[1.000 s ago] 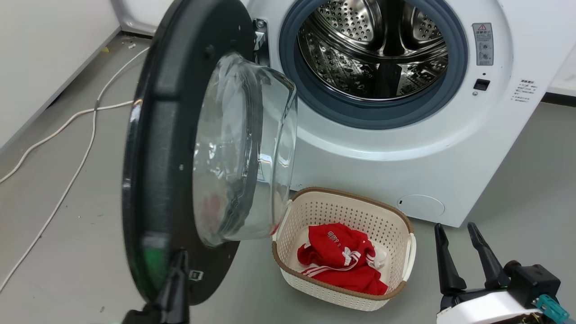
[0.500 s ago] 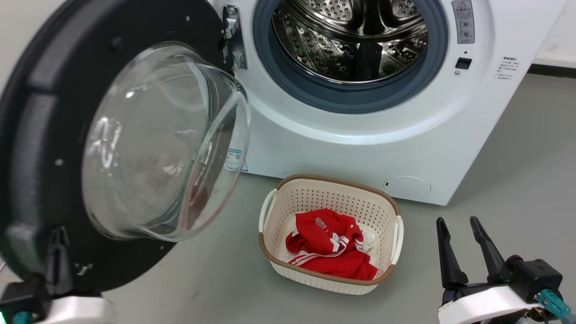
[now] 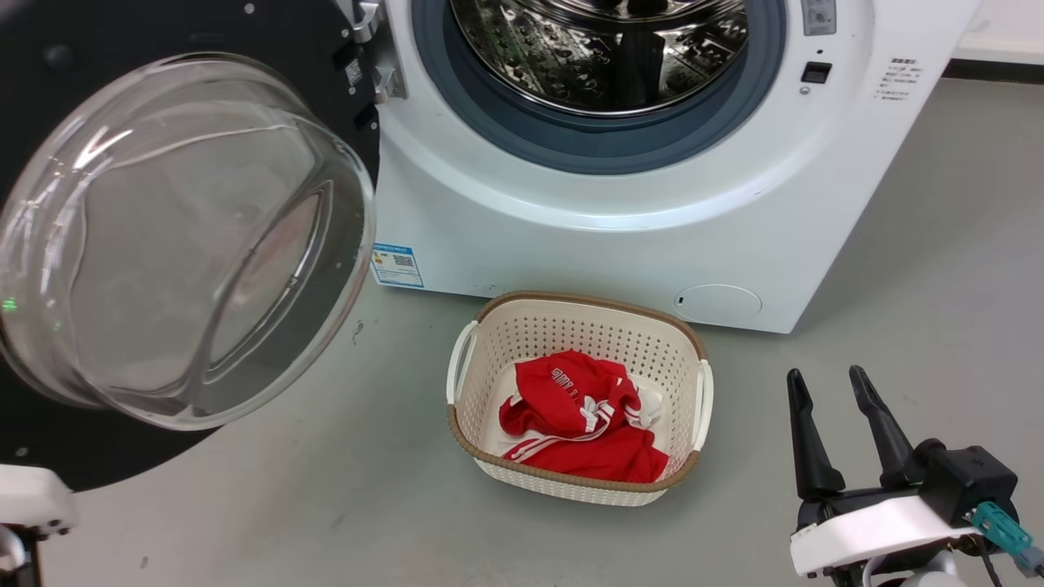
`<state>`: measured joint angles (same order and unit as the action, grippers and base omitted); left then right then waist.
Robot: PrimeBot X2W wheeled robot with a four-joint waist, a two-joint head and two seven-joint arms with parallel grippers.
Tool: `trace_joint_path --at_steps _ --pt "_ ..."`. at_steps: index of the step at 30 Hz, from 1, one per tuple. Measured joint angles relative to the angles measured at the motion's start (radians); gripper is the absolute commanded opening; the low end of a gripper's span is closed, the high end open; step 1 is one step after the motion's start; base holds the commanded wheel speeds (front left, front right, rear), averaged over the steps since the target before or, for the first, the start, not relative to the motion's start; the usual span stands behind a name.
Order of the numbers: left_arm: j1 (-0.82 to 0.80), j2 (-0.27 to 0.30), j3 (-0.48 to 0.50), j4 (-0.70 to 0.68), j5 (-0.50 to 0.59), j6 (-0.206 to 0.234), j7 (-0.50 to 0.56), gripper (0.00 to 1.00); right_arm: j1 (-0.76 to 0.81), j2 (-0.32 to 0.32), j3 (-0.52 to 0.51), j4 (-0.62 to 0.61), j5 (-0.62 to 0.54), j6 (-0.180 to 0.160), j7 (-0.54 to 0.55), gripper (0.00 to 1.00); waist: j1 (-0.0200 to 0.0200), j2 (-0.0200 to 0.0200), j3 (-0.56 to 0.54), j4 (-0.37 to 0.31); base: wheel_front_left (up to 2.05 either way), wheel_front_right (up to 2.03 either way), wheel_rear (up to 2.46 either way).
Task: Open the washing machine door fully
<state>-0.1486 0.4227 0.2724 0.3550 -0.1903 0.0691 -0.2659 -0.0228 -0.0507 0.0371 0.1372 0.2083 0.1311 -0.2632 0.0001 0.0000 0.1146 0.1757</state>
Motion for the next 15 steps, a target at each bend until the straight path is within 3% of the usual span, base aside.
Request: trace_joint_path --at_steps 8,15 --pt "-0.038 0.048 0.048 0.095 0.002 -0.017 0.0 0.0 -0.002 0.0 0.003 0.001 -0.001 0.0 0.0 1.0 0.0 0.0 0.006 -0.019 0.0 0.0 0.0" --pt "-0.019 0.026 0.089 0.069 0.012 -0.025 0.0 0.0 0.0 0.0 0.0 0.006 0.001 0.0 0.0 1.0 0.0 0.0 -0.02 -0.025 0.0 0.0 0.0"
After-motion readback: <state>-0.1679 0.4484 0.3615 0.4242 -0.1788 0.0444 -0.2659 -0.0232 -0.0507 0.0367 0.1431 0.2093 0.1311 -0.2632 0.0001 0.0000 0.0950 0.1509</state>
